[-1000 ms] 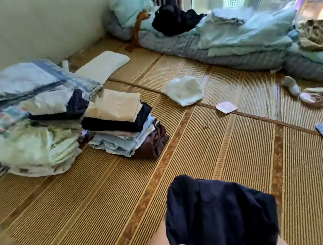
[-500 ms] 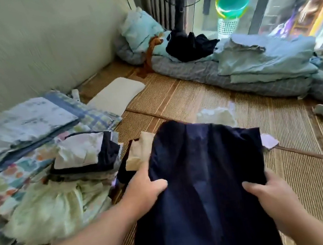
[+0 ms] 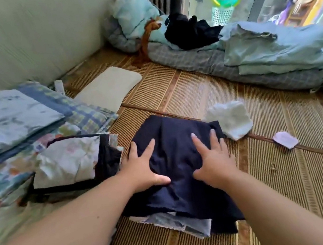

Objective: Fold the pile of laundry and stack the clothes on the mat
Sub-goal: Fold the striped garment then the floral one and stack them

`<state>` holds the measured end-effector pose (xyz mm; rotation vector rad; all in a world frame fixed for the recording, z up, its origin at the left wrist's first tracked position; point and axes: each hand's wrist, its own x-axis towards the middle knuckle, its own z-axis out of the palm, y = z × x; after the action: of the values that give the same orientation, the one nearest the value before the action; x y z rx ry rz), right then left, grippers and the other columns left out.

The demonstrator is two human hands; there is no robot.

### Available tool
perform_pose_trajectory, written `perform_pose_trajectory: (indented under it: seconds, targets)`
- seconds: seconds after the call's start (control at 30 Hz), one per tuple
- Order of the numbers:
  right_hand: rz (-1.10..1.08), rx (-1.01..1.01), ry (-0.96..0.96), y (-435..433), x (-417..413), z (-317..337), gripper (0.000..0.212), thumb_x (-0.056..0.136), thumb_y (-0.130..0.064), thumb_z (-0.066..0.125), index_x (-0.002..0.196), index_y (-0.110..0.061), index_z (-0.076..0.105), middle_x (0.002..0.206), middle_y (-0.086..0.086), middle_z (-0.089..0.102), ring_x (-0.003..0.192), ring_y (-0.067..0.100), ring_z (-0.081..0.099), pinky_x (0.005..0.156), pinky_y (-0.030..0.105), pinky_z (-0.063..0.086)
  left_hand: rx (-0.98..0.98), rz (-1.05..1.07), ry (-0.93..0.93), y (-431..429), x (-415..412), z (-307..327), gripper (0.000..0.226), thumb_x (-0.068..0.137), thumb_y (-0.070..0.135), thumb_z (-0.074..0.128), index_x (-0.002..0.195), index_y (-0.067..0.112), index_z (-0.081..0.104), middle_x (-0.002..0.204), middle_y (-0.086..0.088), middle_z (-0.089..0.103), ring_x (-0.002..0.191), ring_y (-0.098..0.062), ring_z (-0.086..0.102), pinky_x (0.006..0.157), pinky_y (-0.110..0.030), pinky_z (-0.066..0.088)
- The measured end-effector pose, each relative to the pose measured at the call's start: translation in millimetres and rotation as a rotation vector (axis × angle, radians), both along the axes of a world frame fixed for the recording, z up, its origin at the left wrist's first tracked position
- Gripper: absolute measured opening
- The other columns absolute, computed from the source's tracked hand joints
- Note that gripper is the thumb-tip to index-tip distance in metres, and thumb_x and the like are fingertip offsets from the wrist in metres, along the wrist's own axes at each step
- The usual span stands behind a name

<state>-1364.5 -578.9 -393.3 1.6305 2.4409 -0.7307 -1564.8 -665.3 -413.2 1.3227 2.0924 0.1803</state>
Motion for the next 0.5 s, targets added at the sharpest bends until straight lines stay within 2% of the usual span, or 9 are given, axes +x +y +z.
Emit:
perform_pose_trajectory:
  seconds: [0.07, 0.2, 0.37, 0.5]
  targets:
    - [0.142, -0.062, -0.005, -1.6, -9.2, -14.4, 0.099, 0.075, -0.045, 0.066, 0.145, -0.059, -0.003, 0.158, -0.008, -0.029, 0.147, 0.027, -0.020, 0.113, 0.061, 0.010, -0.056, -0.043, 0.017, 0.6, -2.1, -13.8, 0.125, 0.056, 0.071, 0.075, 0.142, 0.060, -0.014, 0.157, -0.005, -0.031, 0.148, -0.040, -0.002, 0.119, -0.049, 0.016]
    - [0.191, -0.163, -0.016, -15.9, -2.6, -48.2, 0.105, 0.064, -0.074, 0.066, 0.143, -0.061, -0.001, 0.157, -0.018, -0.027, 0.145, 0.022, -0.026, 0.112, 0.063, 0.012, -0.114, -0.070, 0.032, -22.0, 5.0, -45.5, 0.128, 0.051, 0.077, 0.071, 0.143, 0.058, -0.017, 0.157, -0.004, -0.032, 0.149, -0.036, 0.004, 0.119, -0.047, 0.020]
    - [0.147, -0.201, -0.023, -31.1, 15.5, -75.0, 0.106, 0.060, -0.077, 0.067, 0.143, -0.061, 0.003, 0.155, -0.024, -0.026, 0.146, 0.021, -0.025, 0.111, 0.061, 0.020, -0.075, -0.043, 0.023, -45.6, 30.2, -72.0, 0.123, 0.056, 0.077, 0.069, 0.138, 0.062, -0.021, 0.156, 0.005, -0.032, 0.148, -0.032, 0.003, 0.118, -0.045, 0.021]
    - [0.074, -0.198, 0.096, -22.6, 15.5, -68.5, 0.088, 0.066, -0.084, 0.053, 0.143, -0.061, 0.016, 0.159, -0.024, -0.012, 0.147, 0.020, -0.018, 0.113, 0.062, 0.012, -0.025, 0.012, -0.028, -38.0, 27.9, -62.3, 0.118, 0.051, 0.081, 0.062, 0.140, 0.063, -0.013, 0.159, 0.005, -0.025, 0.148, -0.032, -0.001, 0.117, -0.048, 0.017]
